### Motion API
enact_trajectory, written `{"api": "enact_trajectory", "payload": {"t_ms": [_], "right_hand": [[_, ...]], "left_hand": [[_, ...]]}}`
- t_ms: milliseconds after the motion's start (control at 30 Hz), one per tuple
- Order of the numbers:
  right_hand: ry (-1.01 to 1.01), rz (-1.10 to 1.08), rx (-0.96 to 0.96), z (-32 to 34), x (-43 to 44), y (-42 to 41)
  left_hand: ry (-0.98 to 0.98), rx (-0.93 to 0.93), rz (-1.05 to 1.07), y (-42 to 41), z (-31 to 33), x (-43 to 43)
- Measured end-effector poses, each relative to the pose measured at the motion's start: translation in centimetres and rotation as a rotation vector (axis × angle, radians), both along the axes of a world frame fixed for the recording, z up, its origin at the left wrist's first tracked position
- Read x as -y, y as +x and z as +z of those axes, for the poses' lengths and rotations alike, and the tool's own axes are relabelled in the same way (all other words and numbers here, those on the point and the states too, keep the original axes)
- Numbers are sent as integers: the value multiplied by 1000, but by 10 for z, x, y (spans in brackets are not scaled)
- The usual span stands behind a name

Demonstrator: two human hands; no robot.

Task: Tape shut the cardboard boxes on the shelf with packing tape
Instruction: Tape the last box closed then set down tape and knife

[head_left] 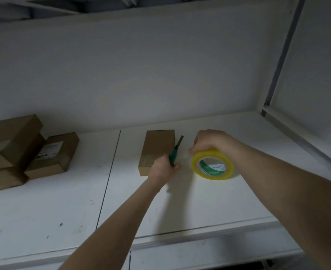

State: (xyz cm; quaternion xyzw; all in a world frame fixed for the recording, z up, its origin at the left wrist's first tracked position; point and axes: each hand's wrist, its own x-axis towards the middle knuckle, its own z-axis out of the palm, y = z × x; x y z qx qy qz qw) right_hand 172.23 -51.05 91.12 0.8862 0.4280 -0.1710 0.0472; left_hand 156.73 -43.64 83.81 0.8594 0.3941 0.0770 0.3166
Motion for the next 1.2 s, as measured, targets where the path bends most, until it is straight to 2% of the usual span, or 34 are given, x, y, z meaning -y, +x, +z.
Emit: {"api": "enact_trajectory", "payload": {"t_ms": [100, 167, 267, 467, 667, 733, 1200], "right_hand": [[-30, 6, -122, -2, -7, 1], [-72, 1, -133, -1, -10, -2], [-66, -12, -123, -9, -19, -4], [0, -90, -153, -19, -26, -2], [61, -137, -158, -20, -22, 0], [69, -141, -155, -19, -20, -1], [94, -173, -140, -20, -15, -4]], "left_hand": [[113, -90, 1, -1, -1, -2], [184, -135, 14, -3, -1, -6], [182, -130, 27, -3, -2, -14], [38, -66, 1, -4, 3, -19], [-457, 227, 63, -28, 32, 12], [-561, 270, 63, -38, 40, 29], [-591, 124, 59, -33, 28, 62]]}}
